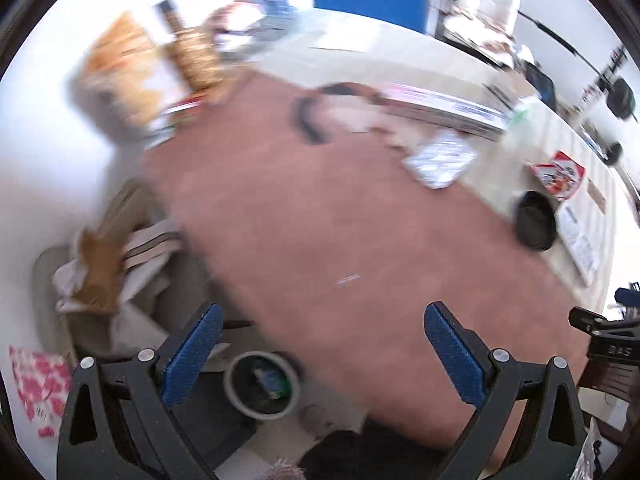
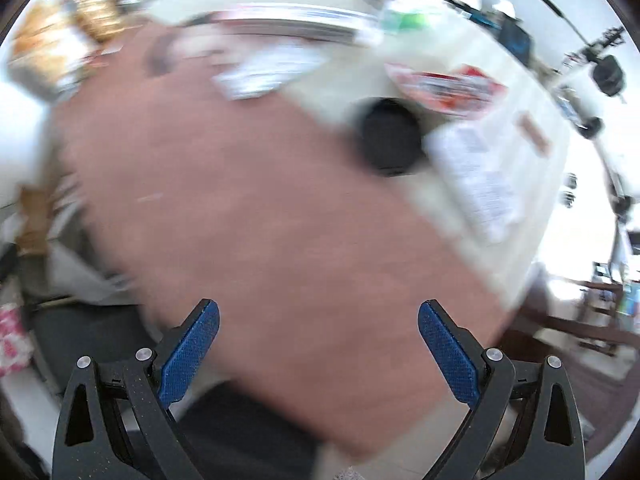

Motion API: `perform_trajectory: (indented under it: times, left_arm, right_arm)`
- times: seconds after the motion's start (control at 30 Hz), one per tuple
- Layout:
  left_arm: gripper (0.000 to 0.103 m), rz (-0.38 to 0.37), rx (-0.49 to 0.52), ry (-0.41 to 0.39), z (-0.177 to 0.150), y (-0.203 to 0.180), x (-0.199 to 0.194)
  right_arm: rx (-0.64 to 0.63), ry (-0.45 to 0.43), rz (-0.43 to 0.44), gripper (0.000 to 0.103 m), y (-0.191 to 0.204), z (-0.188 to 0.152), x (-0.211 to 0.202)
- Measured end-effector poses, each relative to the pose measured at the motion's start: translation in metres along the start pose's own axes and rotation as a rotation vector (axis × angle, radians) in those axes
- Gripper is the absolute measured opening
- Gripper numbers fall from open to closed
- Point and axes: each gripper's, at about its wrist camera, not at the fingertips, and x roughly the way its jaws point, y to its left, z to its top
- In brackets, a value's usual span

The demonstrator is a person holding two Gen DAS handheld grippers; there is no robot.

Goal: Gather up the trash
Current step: 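Move both tools back from the bin toward the table, then grasp the black lid with the left tool while the right tool grasps the white printed card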

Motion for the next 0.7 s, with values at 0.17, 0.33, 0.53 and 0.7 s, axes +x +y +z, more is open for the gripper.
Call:
perform_trajectory:
  times: [0.17,0.33,0.53,0.7]
  left_arm:
    - [0.103,-0.042,0.081,0.127,0.043,-0.112,0.063]
    - [0.103,-0.045,0.123,0.237,0.056,-0.171,0.106]
    - [0.103,-0.09,0.142,0.28,0.075,-0.203,0.125]
    - [0.103,-0.15,0.169,0.316,0.091,-0.234,0.136]
  right_arm:
    - [-0.077,0.128,-0.096,0.101,-0.081,0.058,0.081]
    - [-0.199,0.185,-0.088,0.103,-0.096,0.092,0.132]
    - [-0.008,0.176,0.089,0.088,-0.134,0.097,0.131]
    - [0.45,0.208,0.235,0.088,-0.197,0.067,0.131]
